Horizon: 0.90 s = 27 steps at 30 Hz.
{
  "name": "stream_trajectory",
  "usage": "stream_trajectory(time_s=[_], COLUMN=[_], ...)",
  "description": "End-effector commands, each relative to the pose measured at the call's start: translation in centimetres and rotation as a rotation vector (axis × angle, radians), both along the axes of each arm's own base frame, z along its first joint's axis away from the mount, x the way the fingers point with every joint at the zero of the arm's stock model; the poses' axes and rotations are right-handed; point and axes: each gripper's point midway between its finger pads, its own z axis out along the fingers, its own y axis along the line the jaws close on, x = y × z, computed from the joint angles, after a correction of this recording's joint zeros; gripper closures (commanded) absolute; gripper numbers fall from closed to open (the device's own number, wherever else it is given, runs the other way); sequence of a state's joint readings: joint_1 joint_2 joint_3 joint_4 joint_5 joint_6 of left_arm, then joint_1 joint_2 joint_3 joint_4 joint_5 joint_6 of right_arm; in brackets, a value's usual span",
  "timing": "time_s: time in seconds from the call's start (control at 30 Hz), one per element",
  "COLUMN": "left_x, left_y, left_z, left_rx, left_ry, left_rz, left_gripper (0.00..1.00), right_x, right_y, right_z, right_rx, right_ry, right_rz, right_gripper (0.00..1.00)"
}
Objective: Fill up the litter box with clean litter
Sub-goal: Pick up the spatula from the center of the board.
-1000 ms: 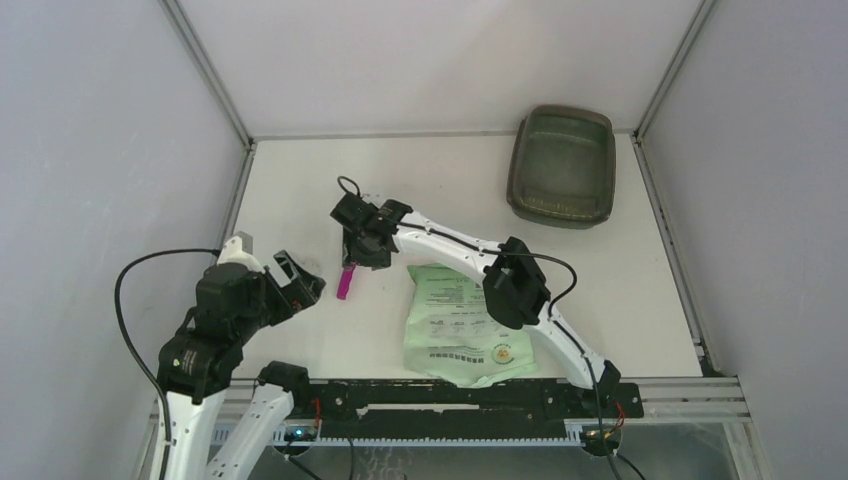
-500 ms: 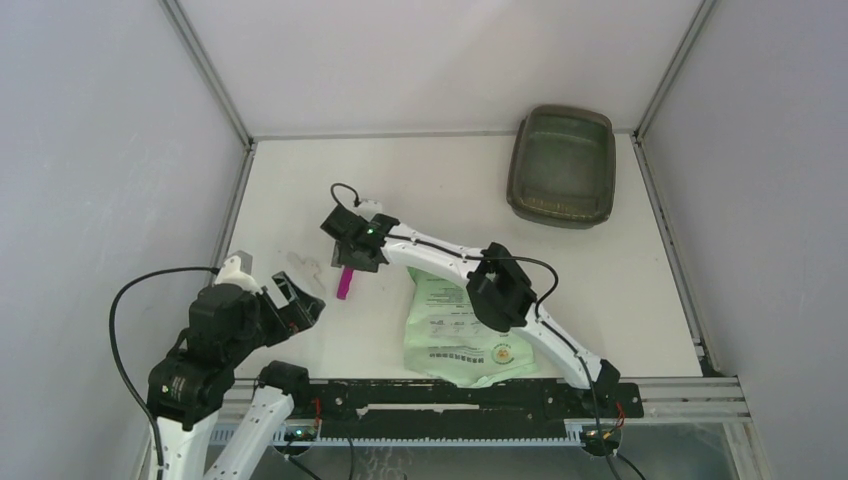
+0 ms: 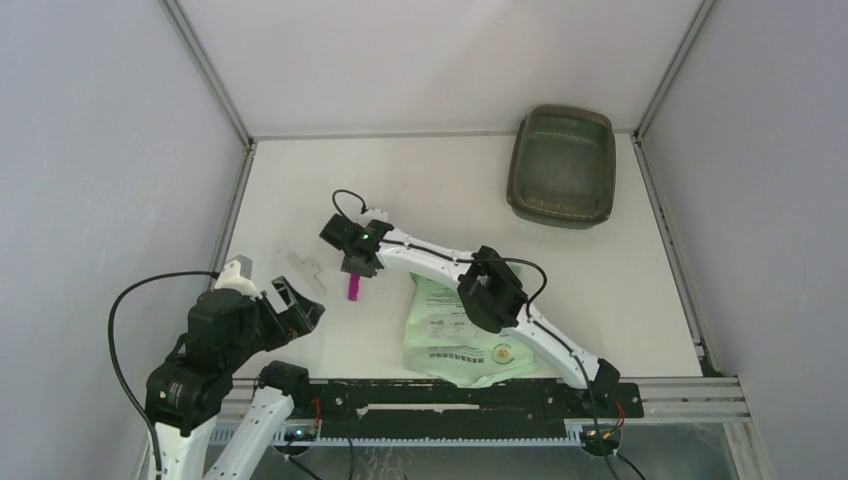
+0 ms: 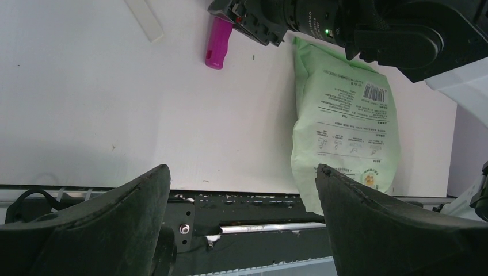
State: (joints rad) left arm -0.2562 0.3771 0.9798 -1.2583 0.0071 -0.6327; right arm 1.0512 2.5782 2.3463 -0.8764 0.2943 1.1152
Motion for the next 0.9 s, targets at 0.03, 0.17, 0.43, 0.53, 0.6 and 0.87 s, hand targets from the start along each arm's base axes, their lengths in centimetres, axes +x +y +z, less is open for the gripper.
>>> stream_trajectory(time_s=[0.03, 0.17, 0.43, 0.53, 0.6, 0.87], left_x=[0.2, 1.0, 5.7, 8.8, 11.2, 20.8], left_y=[-0.3, -1.7, -4.9, -7.6, -9.0, -20.3], left_z=[0.3, 1.4, 7.1, 9.2, 11.6, 16.5], left_rx=[-0.019, -0.054, -0.112, -0.168, -0.186, -0.109], left_ry=[-0.02, -0.066, -0.224, -0.269, -0.346, -0.488], left_rz=[-0.003, -0.076, -0.209, -0.305, -0.358, -0.649], left_gripper=[0.0, 0.0, 0.0, 0.0, 0.0, 0.0], right_x=[0.2, -0.3, -1.6, -2.8, -4.1, -7.3], right_y=[-0.9, -0.6, -4.8, -8.1, -10.2, -25.4], right_z=[-0.9, 1.4, 11.9, 15.9, 18.3, 20.0], right_rx=[-0.014, 0.033, 0.19, 0.255, 0.335, 0.289], right_ry=[0.027, -0.022, -0.194, -0.246, -0.251, -0.259], right_rz=[-0.015, 0.055, 0.269, 0.332, 0.367, 0.152], right_gripper=[0.78, 0.91, 1.0, 1.0, 1.0, 1.0])
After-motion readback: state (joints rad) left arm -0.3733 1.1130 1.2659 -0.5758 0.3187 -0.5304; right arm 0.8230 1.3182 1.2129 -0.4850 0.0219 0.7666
